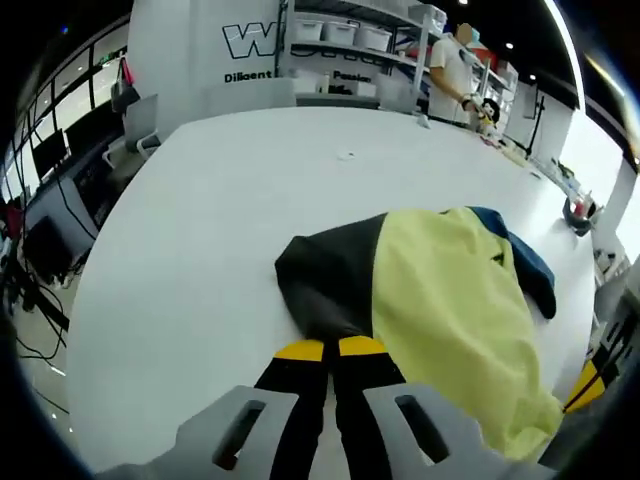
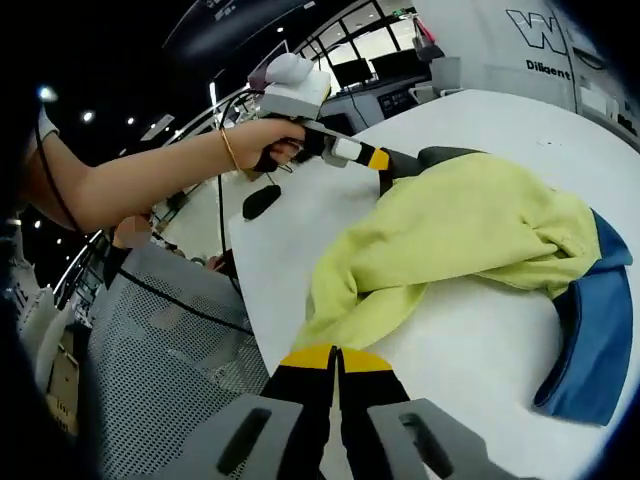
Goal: Fold the garment on the visible template until the final outline fits inside the template.
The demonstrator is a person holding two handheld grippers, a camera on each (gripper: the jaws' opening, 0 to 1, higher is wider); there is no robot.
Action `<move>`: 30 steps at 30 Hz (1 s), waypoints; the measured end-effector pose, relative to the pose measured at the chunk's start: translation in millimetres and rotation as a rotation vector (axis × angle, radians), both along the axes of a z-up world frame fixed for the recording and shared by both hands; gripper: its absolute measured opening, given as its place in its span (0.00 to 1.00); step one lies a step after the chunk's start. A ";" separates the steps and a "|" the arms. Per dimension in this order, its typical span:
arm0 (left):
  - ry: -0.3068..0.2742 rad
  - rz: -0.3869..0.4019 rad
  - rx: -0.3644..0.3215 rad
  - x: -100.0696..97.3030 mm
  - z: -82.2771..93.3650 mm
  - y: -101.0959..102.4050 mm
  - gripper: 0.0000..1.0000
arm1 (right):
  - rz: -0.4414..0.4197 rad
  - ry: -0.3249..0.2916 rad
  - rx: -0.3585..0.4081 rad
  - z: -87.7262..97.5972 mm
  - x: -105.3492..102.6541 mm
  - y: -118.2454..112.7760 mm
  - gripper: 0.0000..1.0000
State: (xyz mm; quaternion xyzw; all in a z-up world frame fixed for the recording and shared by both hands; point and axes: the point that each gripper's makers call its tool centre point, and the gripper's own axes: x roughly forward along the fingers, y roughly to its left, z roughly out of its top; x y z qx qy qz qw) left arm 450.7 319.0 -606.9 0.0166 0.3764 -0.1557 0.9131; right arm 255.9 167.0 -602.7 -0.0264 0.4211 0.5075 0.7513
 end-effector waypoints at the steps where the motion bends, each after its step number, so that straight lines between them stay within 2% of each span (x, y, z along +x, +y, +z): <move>1: -0.001 -0.002 0.000 0.0 0.0 -0.2 0.00 | -0.007 -0.006 -0.007 -0.8 1.7 -1.3 0.00; 2: -0.010 -0.003 0.007 0.5 0.7 0.5 0.00 | -0.029 -0.033 -0.016 -1.7 8.1 -3.9 0.00; 4: -0.014 -0.006 0.011 0.4 1.5 0.7 0.03 | -0.052 -0.032 -0.025 -2.1 13.1 -7.9 0.00; 5: -0.017 -0.003 0.010 0.1 2.3 1.0 0.07 | -0.098 -0.054 -0.025 -0.8 23.4 -11.7 0.07; 7: -0.016 0.004 0.000 -0.8 3.4 0.3 0.21 | -0.154 -0.050 -0.030 -0.3 34.3 -18.3 0.21; 8: -0.019 0.009 -0.006 -1.9 4.7 -0.2 0.26 | -0.192 -0.049 -0.032 -0.6 43.0 -23.4 0.23; 11: -0.025 0.002 -0.015 -5.7 7.6 -3.3 0.34 | -0.275 -0.059 -0.038 -1.7 66.2 -37.7 0.19; 15: -0.037 -0.022 -0.039 -12.2 12.4 -11.9 0.42 | -0.395 -0.048 -0.039 -6.3 91.4 -52.4 0.21; 16: -0.036 -0.027 -0.038 -13.7 12.4 -13.2 0.44 | -0.459 -0.032 -0.050 -10.6 101.8 -59.7 0.21; 20: -0.032 -0.046 -0.023 -19.5 8.6 -16.0 0.54 | -0.555 -0.014 -0.055 -17.8 118.8 -67.1 0.22; 22: 0.001 -0.034 -0.020 -23.5 -0.7 -13.0 0.56 | -0.615 0.010 -0.041 -19.0 124.3 -68.2 0.22; 27: 0.030 -0.006 -0.039 -25.3 -9.9 -8.5 0.54 | -0.667 0.006 -0.033 -21.6 135.8 -66.6 0.22; 30: 0.033 0.003 -0.027 -24.9 -12.6 -5.5 0.48 | -0.685 0.000 -0.039 -24.1 141.1 -65.2 0.20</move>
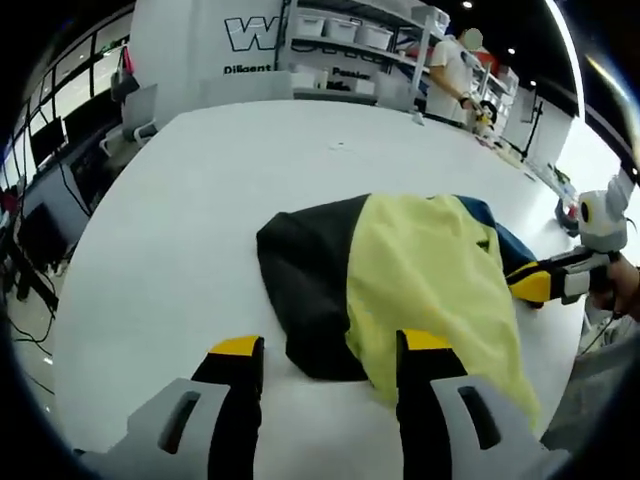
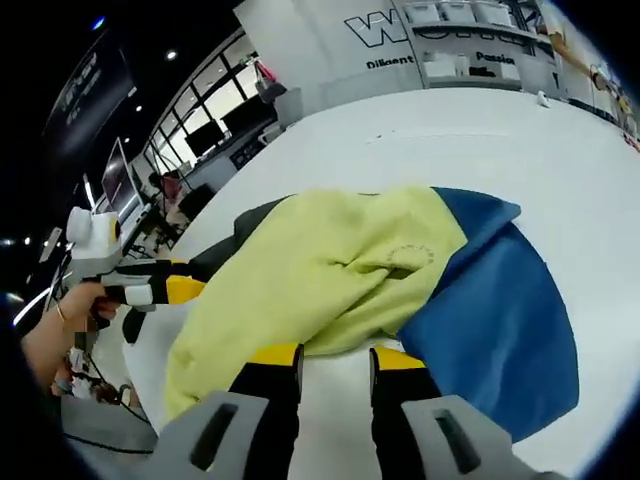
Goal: Fold the garment on the visible template until the final outline fits inside the template.
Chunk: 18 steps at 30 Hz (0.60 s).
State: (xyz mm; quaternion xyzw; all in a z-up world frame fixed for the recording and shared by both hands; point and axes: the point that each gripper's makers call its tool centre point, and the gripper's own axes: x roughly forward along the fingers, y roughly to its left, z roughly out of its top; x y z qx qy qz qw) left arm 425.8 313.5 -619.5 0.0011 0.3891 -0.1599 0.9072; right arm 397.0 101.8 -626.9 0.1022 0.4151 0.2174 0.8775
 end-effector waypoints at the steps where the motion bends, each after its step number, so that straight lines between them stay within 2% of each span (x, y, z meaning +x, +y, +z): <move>1: -0.004 0.002 0.003 1.3 -0.5 1.4 0.46 | -0.008 0.004 -0.002 -1.3 1.7 0.5 0.20; 5: 0.007 0.006 0.004 4.6 -4.4 3.9 0.33 | -0.020 0.021 -0.012 -7.0 4.2 2.5 0.18; 8: 0.020 0.012 0.021 7.4 -8.0 7.6 0.31 | -0.029 0.025 -0.013 -9.6 5.1 2.8 0.15; 11: 0.021 0.015 0.021 12.6 -10.5 7.6 0.26 | -0.025 0.016 -0.040 -12.0 6.6 1.0 0.06; 13: 0.021 0.001 0.043 14.7 -12.9 8.0 0.15 | -0.022 0.015 -0.051 -13.4 7.6 -0.4 0.01; 14: 0.015 -0.008 0.064 16.7 -14.2 8.6 0.04 | -0.024 0.015 -0.056 -14.0 8.1 -2.1 0.00; 15: 0.014 -0.013 0.086 17.4 -15.1 10.5 0.01 | -0.020 0.015 -0.063 -14.4 8.1 -3.4 0.00; 16: 0.013 -0.013 0.121 18.3 -15.5 15.5 0.00 | -0.017 0.017 -0.065 -13.9 7.9 -5.0 0.00; 18: 0.013 -0.017 0.104 19.0 -15.0 12.8 0.00 | 0.004 0.009 -0.071 -10.1 7.0 -7.0 0.00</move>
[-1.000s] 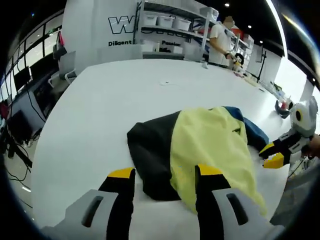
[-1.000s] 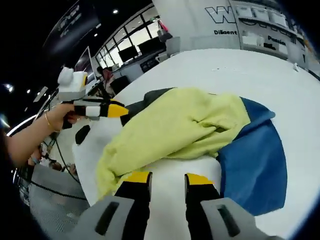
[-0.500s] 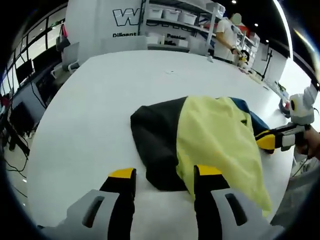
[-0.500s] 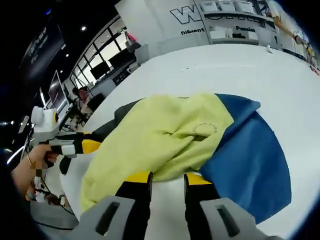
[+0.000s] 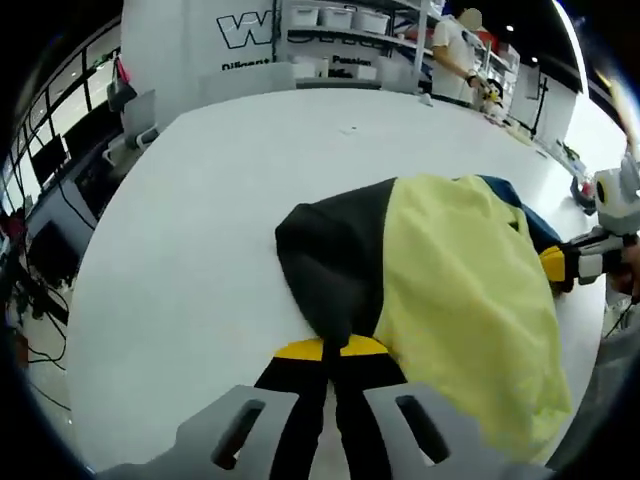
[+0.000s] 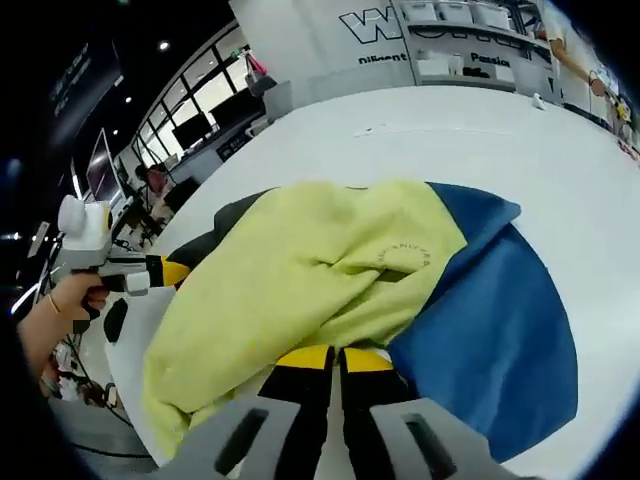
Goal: Fold the garment on the visible template until the final outline fits inside the template.
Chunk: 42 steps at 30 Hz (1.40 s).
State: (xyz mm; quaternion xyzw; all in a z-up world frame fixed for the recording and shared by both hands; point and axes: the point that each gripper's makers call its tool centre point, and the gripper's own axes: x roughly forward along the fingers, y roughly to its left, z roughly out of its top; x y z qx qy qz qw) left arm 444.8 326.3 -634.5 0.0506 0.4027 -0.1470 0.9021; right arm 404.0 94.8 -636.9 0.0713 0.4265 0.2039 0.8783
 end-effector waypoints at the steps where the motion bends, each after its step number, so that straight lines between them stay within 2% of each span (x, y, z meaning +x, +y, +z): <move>1: -0.002 0.006 0.001 0.8 0.2 0.8 0.00 | 0.016 -0.001 -0.009 0.9 -1.0 -0.9 0.00; 3: -0.009 0.007 0.017 3.3 0.7 4.3 0.00 | 0.062 -0.014 -0.049 4.1 -2.4 -7.5 0.00; 7: -0.016 0.012 0.039 7.1 0.7 8.8 0.00 | 0.071 -0.002 -0.065 7.2 -4.1 -19.1 0.00; 11: -0.020 0.034 0.081 12.7 0.5 17.9 0.00 | 0.081 0.001 -0.116 8.4 -5.7 -33.6 0.00; 12: -0.026 0.055 0.086 16.4 1.5 22.4 0.00 | 0.092 0.003 -0.138 8.8 -6.8 -39.2 0.00; 20: -0.033 0.076 0.105 31.4 5.9 37.5 0.00 | 0.115 0.010 -0.210 10.8 -10.5 -62.7 0.00; 23: -0.032 0.076 0.115 37.4 5.9 42.3 0.00 | 0.122 0.031 -0.283 8.3 -14.1 -83.5 0.00; 28: -0.028 0.069 0.138 43.6 3.4 46.5 0.00 | 0.118 0.065 -0.299 9.5 -17.7 -107.8 0.00; 30: -0.027 0.072 0.138 47.0 3.1 49.0 0.00 | 0.128 0.092 -0.340 9.5 -20.8 -121.2 0.00; 32: -0.022 0.080 0.143 50.9 2.2 53.3 0.00 | 0.127 0.095 -0.374 11.2 -20.1 -133.9 0.00; 36: -0.017 0.096 0.115 57.0 2.0 54.6 0.00 | 0.112 0.099 -0.340 13.3 -18.3 -140.2 0.00; 38: -0.018 0.091 0.117 60.3 1.8 53.9 0.00 | 0.119 0.095 -0.347 12.2 -16.6 -140.3 0.00; 41: -0.020 0.083 0.117 61.7 2.1 51.8 0.01 | 0.151 0.019 -0.388 14.0 -7.2 -137.5 0.00; 42: -0.031 0.082 0.116 62.8 3.4 51.2 0.01 | 0.146 0.027 -0.389 11.9 -8.6 -136.2 0.00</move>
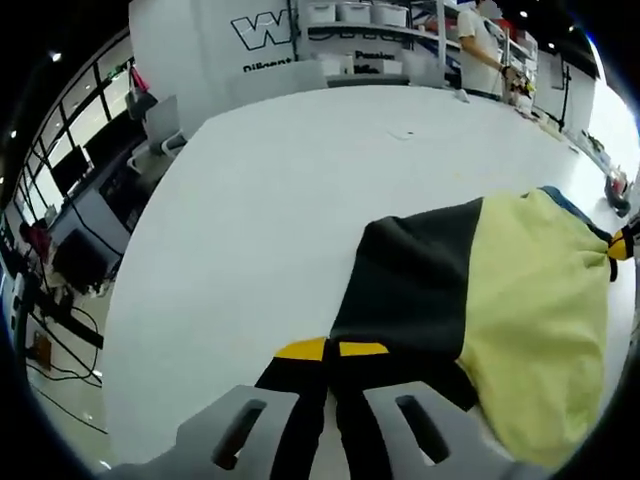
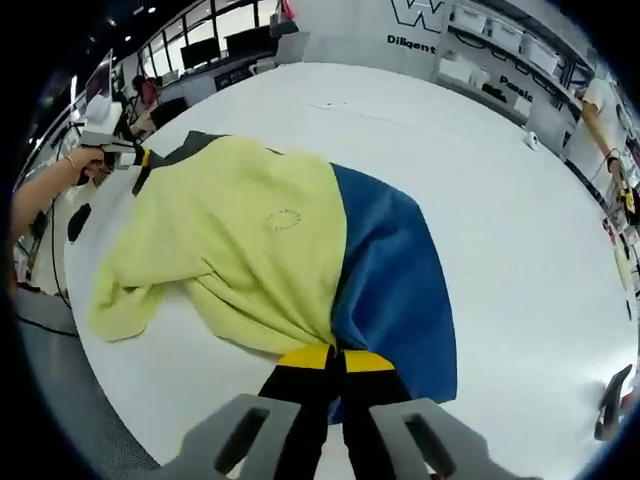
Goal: Fold the garment on the visible template until the final outline fits inside the template.
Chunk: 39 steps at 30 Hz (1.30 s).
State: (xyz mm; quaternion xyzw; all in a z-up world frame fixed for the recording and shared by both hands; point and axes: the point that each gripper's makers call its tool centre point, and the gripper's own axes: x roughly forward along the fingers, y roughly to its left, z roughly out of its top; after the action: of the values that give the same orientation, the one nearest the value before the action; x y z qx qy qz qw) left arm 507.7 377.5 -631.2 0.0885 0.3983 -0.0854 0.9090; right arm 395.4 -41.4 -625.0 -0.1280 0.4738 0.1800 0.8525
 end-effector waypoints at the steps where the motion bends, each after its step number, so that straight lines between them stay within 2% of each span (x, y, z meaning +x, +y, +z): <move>1: -0.005 -0.004 -0.004 0.2 0.7 -0.8 0.01 | -0.012 0.000 0.008 -0.5 0.4 0.3 0.00; 3: -0.011 0.008 -0.014 0.4 1.5 0.4 0.06 | -0.054 -0.006 0.036 -1.0 2.0 0.6 0.00; 5: -0.017 0.023 -0.011 -0.8 2.6 4.7 0.20 | -0.095 -0.007 0.064 0.9 2.4 -0.1 0.00; 7: -0.023 0.027 -0.031 -4.3 6.2 3.7 0.29 | -0.102 -0.024 0.073 5.8 2.9 -1.2 0.08; 9: -0.028 0.028 -0.033 -5.1 7.4 5.7 0.33 | -0.107 -0.044 0.089 9.9 3.6 0.7 0.18; 10: -0.041 0.020 -0.045 -9.3 11.2 2.4 0.34 | -0.099 -0.045 0.137 13.5 0.8 9.3 0.21; 12: -0.076 -0.003 -0.070 -12.8 15.5 -3.2 0.34 | -0.081 -0.015 0.173 13.2 -6.8 18.3 0.27; 14: -0.090 -0.015 -0.089 -18.7 17.6 -7.5 0.37 | -0.062 -0.026 0.190 14.0 -9.2 24.4 0.34; 17: -0.095 -0.030 -0.114 -30.0 18.4 -14.0 0.43 | -0.034 -0.014 0.226 13.6 -18.4 37.6 0.39; 20: -0.096 -0.020 -0.136 -36.3 18.8 -17.0 0.54 | -0.016 -0.010 0.231 10.8 -24.8 44.4 0.45; 21: -0.102 -0.001 -0.162 -40.4 19.7 -19.2 0.60 | -0.017 -0.008 0.237 9.9 -25.8 45.5 0.47; 23: -0.104 0.012 -0.197 -46.1 21.1 -23.8 0.65 | -0.023 0.015 0.265 7.5 -31.3 51.8 0.53; 29: -0.089 -0.025 -0.167 -60.4 23.4 -34.1 0.77 | -0.015 0.002 0.270 8.8 -35.7 59.9 0.64; 32: -0.107 -0.029 -0.192 -67.9 31.9 -45.2 0.82 | -0.004 -0.053 0.224 12.8 -33.5 58.7 0.61; 34: -0.100 -0.044 -0.207 -74.7 34.0 -55.9 0.86 | 0.013 -0.069 0.201 13.9 -35.8 60.7 0.61; 36: -0.105 -0.066 -0.188 -80.2 36.2 -62.8 0.87 | 0.021 -0.082 0.200 15.0 -38.3 64.5 0.61; 39: -0.099 -0.083 -0.198 -88.7 41.1 -73.2 0.87 | 0.037 -0.123 0.200 19.2 -39.4 67.7 0.60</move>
State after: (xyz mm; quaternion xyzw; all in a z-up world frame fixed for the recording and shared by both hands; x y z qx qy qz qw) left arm 419.0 304.3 -590.1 0.0188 0.3385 -0.1576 0.9275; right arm 355.9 26.4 -605.8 -0.0619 0.3978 0.2340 0.8850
